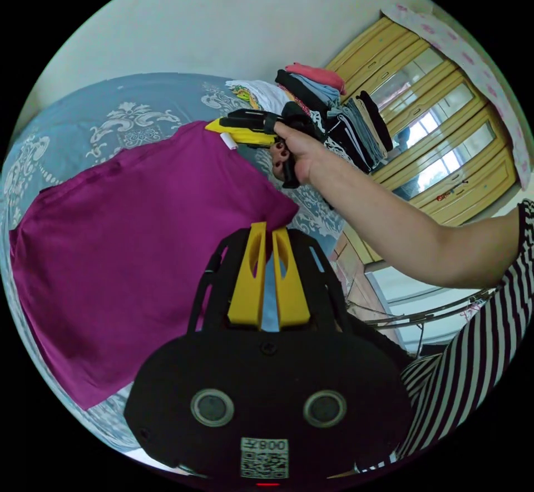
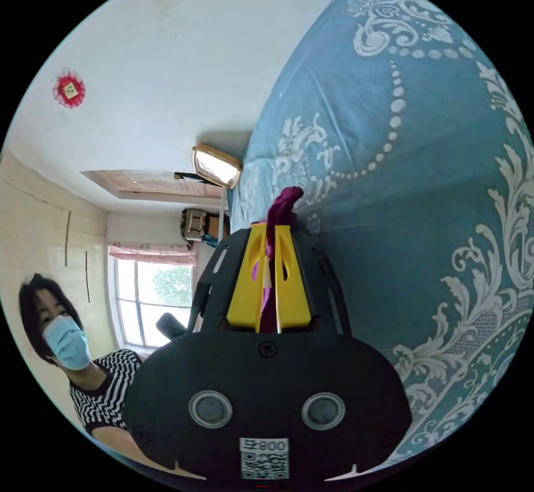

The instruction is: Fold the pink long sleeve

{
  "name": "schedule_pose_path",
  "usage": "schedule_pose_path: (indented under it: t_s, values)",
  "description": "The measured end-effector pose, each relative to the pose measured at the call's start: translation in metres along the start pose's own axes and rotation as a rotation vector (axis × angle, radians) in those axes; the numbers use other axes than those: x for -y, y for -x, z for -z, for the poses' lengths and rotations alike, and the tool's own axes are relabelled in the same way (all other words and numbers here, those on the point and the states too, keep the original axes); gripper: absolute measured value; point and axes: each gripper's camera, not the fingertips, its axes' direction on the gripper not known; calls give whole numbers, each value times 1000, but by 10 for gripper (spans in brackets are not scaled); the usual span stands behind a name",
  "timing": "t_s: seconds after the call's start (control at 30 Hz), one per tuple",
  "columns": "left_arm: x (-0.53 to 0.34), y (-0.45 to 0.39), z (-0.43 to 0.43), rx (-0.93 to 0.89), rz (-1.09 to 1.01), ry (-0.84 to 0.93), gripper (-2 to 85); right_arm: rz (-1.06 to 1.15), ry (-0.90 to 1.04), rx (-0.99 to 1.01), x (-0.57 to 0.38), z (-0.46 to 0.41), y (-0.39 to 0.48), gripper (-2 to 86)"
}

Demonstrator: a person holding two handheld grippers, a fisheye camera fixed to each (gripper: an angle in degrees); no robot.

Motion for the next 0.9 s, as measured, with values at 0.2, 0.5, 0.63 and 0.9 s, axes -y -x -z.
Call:
schedule_pose_path:
  t_s: [0.2,0.5,0.63,0.9]
  values:
    - [-16,22,99,-41,43,-109,12,106,-1,26,1,-50,61,22]
    - [-78,98,257,-87,305,-301,13,214,112,1,9,-180,137,23]
    - [-105,125,307,-117,406,-359,14,222,178,-21,12,-246,157,22]
    - [-155,175,412,-168,578,-481,15,222,267,-72,14,-351,183,22]
